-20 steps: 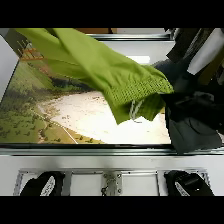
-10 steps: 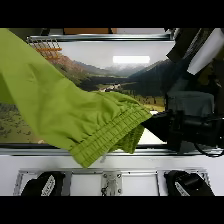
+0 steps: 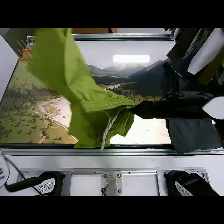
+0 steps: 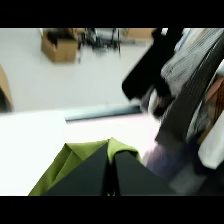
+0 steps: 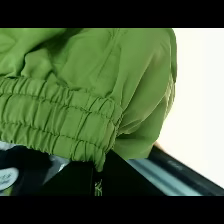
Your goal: Fold the clothes and pants, and hang the long-sleeved shirts on hangers.
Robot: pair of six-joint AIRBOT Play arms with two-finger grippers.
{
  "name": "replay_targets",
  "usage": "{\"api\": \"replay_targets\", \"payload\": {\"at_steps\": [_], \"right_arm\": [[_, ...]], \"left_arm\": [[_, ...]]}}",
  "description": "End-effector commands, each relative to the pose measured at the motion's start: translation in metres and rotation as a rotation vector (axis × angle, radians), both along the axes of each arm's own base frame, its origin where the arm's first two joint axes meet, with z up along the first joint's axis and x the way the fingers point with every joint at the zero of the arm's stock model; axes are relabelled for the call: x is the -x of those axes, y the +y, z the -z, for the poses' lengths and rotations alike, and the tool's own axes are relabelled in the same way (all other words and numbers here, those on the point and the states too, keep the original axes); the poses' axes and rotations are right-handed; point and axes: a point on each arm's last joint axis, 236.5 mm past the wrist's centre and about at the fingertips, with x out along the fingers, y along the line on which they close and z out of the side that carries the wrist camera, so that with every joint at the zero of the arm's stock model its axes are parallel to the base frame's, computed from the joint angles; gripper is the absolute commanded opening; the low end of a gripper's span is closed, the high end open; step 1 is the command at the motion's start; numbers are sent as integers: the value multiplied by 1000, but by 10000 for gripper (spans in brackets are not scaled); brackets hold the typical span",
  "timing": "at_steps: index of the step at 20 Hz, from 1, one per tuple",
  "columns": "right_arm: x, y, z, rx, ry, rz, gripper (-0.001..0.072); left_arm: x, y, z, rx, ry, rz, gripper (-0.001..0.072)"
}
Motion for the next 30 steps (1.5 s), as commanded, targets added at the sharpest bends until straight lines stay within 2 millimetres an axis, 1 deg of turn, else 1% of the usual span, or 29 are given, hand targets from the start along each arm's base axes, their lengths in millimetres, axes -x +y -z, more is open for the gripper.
{"api": "replay_targets", "payload": {"at_steps": [1,2,3,4,5,6,8,9,10,11,13,15,16,18,20,23,26,27,28,29,30], "right_arm": [[-67,-54,74,216,46,207,26],[-77,-66,88,227,80,240,34],[-86,-79,102,238,116,271,66],[-92,-92,113,251,139,288,302],[-97,-104,120,262,151,302,602],[-100,-113,121,268,147,313,640],[-103,-127,112,271,114,335,625],[-103,-131,104,272,89,337,525],[-101,-133,94,275,54,334,437],[-99,-133,85,273,26,332,439],[-95,-132,68,263,-16,335,439],[-90,-131,57,258,-41,336,439],[-89,-131,54,257,-48,337,439],[-89,-130,53,249,-50,336,439],[-87,-129,54,250,-42,331,438],[-82,-128,57,255,-23,318,439],[-77,-127,59,260,-4,304,439],[-75,-127,60,262,3,298,439],[-73,-126,62,264,14,290,439],[-69,-123,64,272,22,270,439],[-65,-118,66,285,17,233,438]], "left_arm": [[-63,-30,127,-3,266,73,579],[-67,-29,153,12,351,79,658],[-65,-24,176,23,439,89,658],[-59,-14,197,35,539,95,658],[-50,-3,217,29,626,100,658],[-39,12,240,0,712,94,657],[-12,37,285,-61,862,67,657],[5,46,309,-77,936,49,657],[24,49,331,-72,1001,42,657],[47,46,356,-55,1075,43,657],[92,30,407,-34,1193,40,657],[135,7,456,-34,1276,33,657],[150,-7,473,-4,1304,34,657],[167,-38,495,72,1350,40,657],[173,-65,506,105,1381,66,657],[168,-96,512,74,1387,129,658],[149,-121,514,48,1365,168,655],[140,-126,512,47,1351,173,468],[131,-127,509,50,1333,176,243],[120,-126,503,57,1308,172,43],[106,-122,493,71,1276,165,5]]}}
